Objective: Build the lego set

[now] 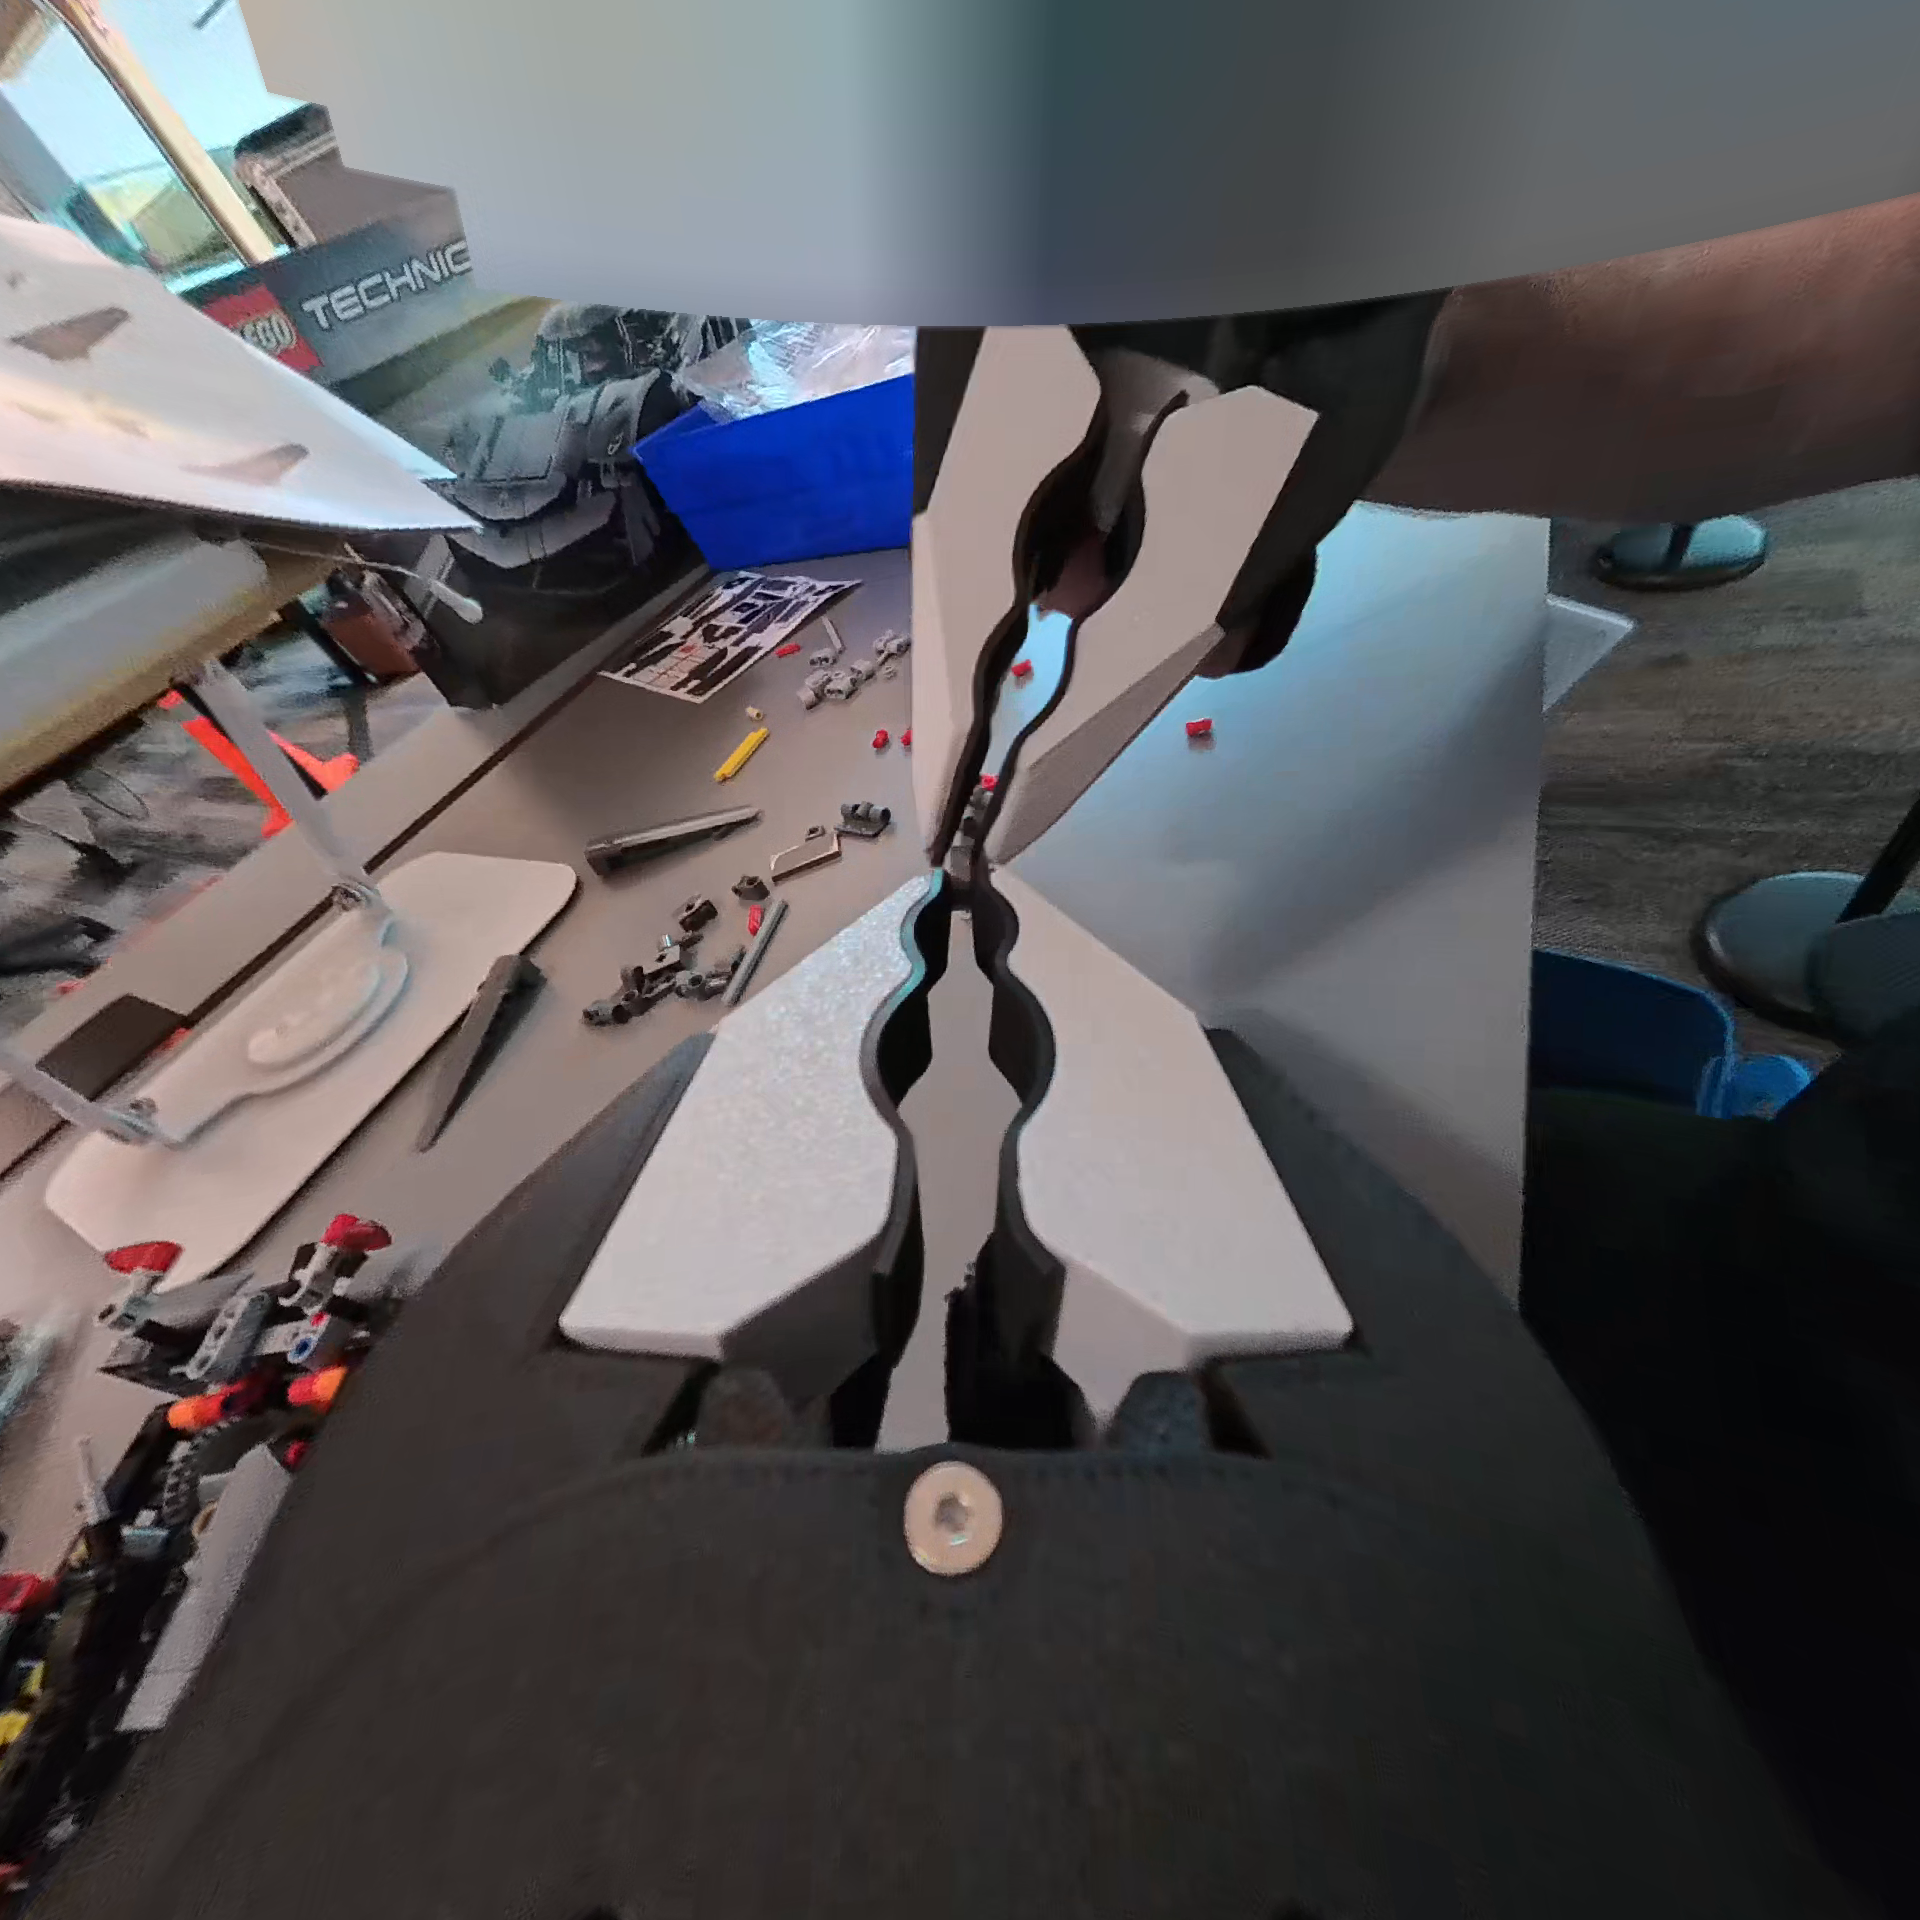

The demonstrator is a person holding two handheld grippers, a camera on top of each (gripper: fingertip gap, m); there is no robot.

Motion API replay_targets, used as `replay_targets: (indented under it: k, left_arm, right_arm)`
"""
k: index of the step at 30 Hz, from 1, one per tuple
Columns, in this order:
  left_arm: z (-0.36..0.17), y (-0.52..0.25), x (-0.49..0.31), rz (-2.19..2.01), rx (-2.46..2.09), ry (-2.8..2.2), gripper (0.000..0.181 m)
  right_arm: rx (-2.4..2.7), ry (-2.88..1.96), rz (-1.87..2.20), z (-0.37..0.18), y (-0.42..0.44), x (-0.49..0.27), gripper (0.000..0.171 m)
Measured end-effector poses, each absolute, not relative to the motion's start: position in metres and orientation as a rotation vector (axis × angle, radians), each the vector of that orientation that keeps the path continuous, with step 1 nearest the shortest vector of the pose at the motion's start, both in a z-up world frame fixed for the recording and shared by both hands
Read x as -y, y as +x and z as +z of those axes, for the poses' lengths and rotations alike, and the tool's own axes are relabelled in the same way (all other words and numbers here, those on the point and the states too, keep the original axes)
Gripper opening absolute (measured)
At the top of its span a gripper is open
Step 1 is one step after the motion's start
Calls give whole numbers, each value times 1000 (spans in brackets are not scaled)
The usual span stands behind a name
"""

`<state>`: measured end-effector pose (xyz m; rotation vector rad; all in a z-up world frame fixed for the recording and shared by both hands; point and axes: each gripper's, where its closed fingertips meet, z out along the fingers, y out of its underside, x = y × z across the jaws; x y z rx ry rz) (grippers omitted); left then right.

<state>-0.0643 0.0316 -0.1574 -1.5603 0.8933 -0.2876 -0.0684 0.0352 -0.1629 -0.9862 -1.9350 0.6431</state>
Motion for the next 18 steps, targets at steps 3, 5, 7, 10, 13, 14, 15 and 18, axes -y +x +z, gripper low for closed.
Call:
replay_targets:
  k: [3, 5, 7, 10, 13, 14, 15, 18]
  left_arm:
    - [-159, -63, -31, -239, -929, -1551, 2]
    - [-161, -62, -31, -235, -939, -1554, 2]
    - [-162, -61, -31, -217, -956, -1547, 2]
    - [-164, -59, -30, -187, -985, -1538, 2]
    - [-165, -59, -30, -171, -999, -1536, 2]
    - [-166, -59, -29, -170, -1006, -1536, 2]
    - [-167, -58, -29, -172, -1013, -1537, 2]
    - [-170, -57, -29, -156, -1032, -1540, 2]
  right_arm:
    - [1953, -992, 669, -165, -67, -34, 2]
    - [1977, -1013, 713, -168, -65, -32, 5]
    - [1992, -1021, 741, -169, -64, -31, 1]
    - [2008, -1012, 736, -170, -63, -31, 1]
    - [2023, -998, 710, -171, -63, -32, 1]
    - [2029, -997, 703, -172, -63, -31, 1]
    - [2034, -998, 699, -173, -63, -31, 1]
    - [2044, -983, 682, -174, -63, -29, 2]
